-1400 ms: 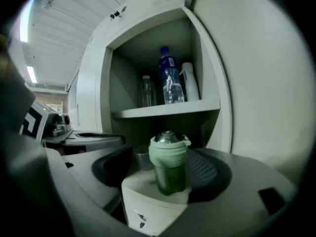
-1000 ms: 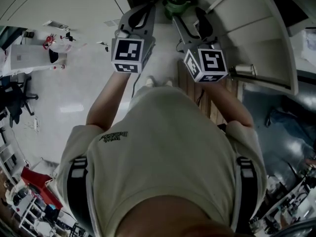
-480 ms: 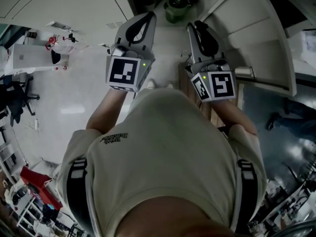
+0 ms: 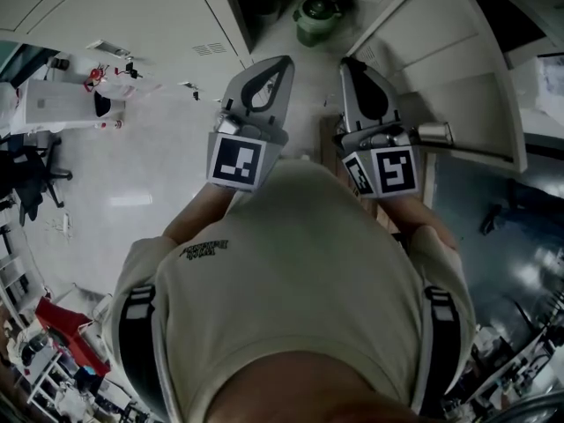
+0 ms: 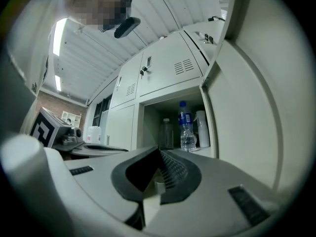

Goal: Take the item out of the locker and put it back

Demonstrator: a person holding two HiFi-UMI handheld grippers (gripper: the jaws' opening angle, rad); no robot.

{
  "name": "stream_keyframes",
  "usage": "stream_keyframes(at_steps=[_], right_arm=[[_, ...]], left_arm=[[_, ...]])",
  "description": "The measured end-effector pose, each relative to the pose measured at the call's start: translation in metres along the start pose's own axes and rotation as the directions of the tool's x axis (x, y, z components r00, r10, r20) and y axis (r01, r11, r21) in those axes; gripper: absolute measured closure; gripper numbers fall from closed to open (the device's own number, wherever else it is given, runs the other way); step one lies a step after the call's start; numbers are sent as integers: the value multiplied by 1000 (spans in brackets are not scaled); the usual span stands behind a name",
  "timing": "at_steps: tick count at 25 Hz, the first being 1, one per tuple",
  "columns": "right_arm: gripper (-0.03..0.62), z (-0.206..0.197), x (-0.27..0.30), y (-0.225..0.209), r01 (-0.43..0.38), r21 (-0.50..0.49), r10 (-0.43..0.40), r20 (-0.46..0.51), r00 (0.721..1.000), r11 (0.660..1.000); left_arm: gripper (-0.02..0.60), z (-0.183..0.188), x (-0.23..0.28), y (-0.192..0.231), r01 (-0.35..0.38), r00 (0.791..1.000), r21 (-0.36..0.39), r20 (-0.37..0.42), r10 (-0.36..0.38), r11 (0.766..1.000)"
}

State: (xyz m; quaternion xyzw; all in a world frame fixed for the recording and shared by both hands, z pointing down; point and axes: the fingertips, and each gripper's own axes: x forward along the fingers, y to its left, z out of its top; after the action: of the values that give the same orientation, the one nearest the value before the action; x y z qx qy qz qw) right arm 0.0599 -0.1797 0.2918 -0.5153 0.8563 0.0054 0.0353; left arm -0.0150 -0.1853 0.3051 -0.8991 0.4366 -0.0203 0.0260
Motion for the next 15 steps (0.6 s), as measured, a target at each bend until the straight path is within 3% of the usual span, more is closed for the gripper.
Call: stream_keyframes(at_steps=[15], right_arm=[[592,-16,1,9,-18,-6,18,-63,998,1000]], left_arm=[[569,-13,-3,3,-7,1000,11,-26,8,1000]])
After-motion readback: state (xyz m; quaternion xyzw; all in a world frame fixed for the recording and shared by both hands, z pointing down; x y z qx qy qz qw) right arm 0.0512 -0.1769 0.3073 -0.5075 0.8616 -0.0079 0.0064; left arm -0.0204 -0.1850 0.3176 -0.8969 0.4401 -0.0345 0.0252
